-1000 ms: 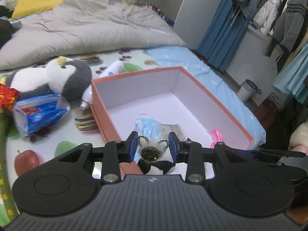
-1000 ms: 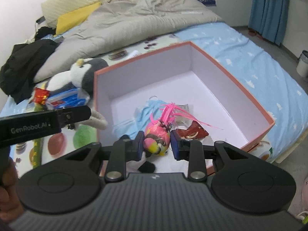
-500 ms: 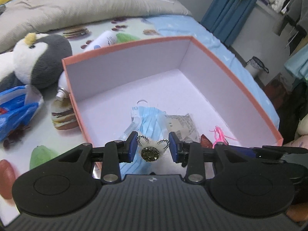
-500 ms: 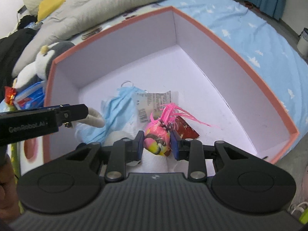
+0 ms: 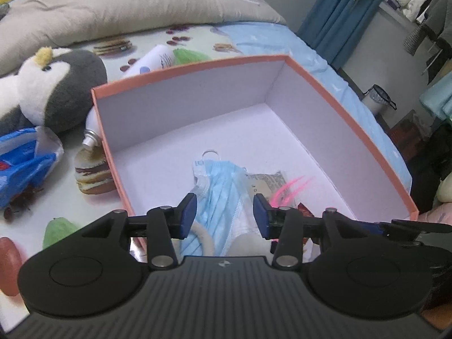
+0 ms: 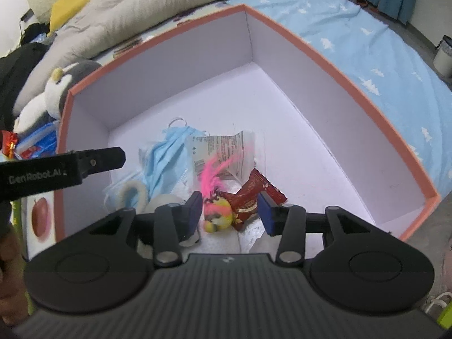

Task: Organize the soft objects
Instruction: 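Carry both items over the pink box and open both tools, then withdraw both tools from the pink box toward the pile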

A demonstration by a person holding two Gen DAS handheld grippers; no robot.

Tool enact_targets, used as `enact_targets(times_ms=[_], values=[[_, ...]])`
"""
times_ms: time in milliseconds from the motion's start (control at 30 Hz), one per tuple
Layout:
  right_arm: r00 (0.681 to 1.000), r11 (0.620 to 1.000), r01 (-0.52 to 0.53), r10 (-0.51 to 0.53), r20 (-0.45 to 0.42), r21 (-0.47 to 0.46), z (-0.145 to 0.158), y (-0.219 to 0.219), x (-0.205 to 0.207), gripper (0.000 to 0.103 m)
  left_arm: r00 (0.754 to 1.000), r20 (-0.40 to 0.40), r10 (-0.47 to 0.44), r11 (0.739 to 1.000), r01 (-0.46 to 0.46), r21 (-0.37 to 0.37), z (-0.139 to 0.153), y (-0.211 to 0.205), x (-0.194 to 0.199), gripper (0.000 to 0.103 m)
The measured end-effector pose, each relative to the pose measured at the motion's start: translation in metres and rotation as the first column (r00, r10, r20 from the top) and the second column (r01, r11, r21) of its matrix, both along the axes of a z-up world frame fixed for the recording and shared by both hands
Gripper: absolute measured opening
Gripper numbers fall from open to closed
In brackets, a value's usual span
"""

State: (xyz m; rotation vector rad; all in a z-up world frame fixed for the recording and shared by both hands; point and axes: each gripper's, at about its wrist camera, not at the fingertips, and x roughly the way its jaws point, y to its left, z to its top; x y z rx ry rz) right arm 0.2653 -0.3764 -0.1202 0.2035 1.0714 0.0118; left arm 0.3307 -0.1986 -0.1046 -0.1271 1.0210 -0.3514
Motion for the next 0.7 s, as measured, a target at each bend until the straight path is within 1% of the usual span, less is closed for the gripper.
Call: enact_targets(times_ms=[133,333,500,700], values=[[0.999,1.0,0.003,-0.004,0.032,0.018,0.013,0.002,-0.016,0.046,0.999,0.032,0.005,1.0,-0.005,-0.004,0.018,0.006,-0.02,0.05],[0.996,0.999,-0.008,0.004,0.094,0.042,0.036,0.012,-0.046,0.046,0.996,0.081,0.028,1.0,-0.027,-0.015,0.043,0.021,-0.06,0.05],[0.989,0.997,-0.03,0.02,0.145,0.07,0.052,0.024,-0.074,0.046,0.991,0.117,0.059,0.998,-0.057,-0.02,0.06,0.039,-0.098,0.051],[0.979,0.995,-0.064,0.048,0.198,0.075,0.069,0.043,-0.105,0.046,0.981,0.164,0.102,0.995,-0.098,-0.029,0.079,0.066,-0.142,0.052]])
